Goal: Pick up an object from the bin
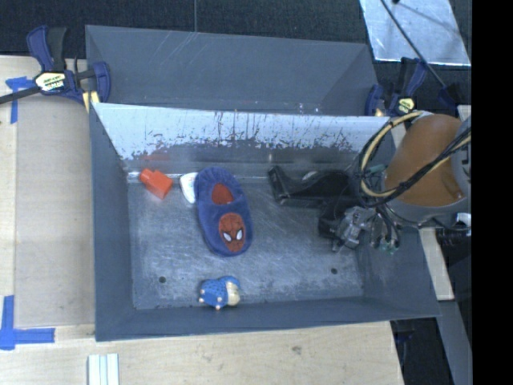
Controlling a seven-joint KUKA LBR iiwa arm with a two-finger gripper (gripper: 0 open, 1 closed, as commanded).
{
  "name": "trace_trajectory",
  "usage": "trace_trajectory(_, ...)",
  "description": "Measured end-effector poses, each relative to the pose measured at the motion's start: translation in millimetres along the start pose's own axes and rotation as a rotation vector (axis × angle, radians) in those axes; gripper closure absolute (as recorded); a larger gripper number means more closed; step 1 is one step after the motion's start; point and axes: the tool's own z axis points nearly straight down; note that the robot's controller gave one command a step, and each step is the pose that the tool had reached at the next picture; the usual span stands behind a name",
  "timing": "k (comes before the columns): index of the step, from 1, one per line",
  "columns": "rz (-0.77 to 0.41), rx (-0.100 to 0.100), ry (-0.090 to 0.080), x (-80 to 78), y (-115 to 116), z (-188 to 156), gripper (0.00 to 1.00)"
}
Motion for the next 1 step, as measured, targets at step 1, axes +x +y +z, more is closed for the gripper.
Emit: trace_trajectory(1,-0.212,0.000,-0.001,14.6,-12.2,1.1,1.00)
